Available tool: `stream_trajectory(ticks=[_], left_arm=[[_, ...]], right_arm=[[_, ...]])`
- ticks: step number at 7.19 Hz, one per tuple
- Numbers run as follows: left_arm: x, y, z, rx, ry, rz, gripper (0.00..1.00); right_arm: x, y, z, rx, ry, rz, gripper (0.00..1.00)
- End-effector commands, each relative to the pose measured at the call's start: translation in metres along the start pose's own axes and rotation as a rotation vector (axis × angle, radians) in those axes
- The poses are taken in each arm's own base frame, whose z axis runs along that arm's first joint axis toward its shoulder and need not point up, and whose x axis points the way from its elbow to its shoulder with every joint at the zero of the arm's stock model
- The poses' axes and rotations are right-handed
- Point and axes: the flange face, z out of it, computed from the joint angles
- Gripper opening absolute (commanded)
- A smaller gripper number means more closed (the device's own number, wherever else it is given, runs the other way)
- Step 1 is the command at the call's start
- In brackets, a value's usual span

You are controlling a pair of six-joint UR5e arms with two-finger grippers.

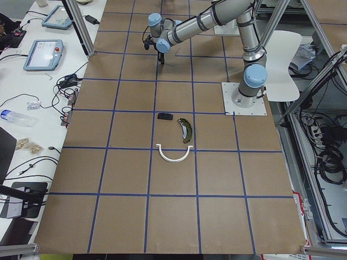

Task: Place bearing gear from tray to pile

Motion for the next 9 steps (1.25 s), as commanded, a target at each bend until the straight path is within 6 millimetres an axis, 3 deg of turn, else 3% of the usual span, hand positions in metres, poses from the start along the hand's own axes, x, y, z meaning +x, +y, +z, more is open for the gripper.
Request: stream_trajectory(ticks=[1, 2, 3, 5, 7, 9], left_arm=[[-0.010, -0.003, -0.027, 0.018, -0.001, 0.035, 0.00], [-0.039, -0.013, -0.046, -0.011, -0.003, 0.050, 0.00], [-0.082, -0.028, -0.076, -0.032, 0.006, 0.030, 0.00], [-0.175, -0.037, -0.121, -0.075, -0.043, 0.087, 0.00], [-0.276, -0.025, -0.139, -0.094, -0.071, 0.102, 0.00], [-0.371, -0.003, -0.132, -0.122, -0.046, 0.034, 0.00]], right_arm=[[0.002, 0.002, -0.002, -0.016, 0.022, -0.007, 0.38], [0.001, 0.000, -0.001, -0.011, 0.020, -0.010, 0.36], [0.000, -0.001, -0.001, -0.006, 0.014, -0.009, 0.47], [-0.001, -0.004, -0.002, -0.004, 0.008, -0.012, 0.65], [-0.008, -0.010, -0.002, 0.004, 0.004, -0.013, 0.69], [-0.006, -0.014, -0.002, 0.040, 0.024, -0.013, 0.60]])
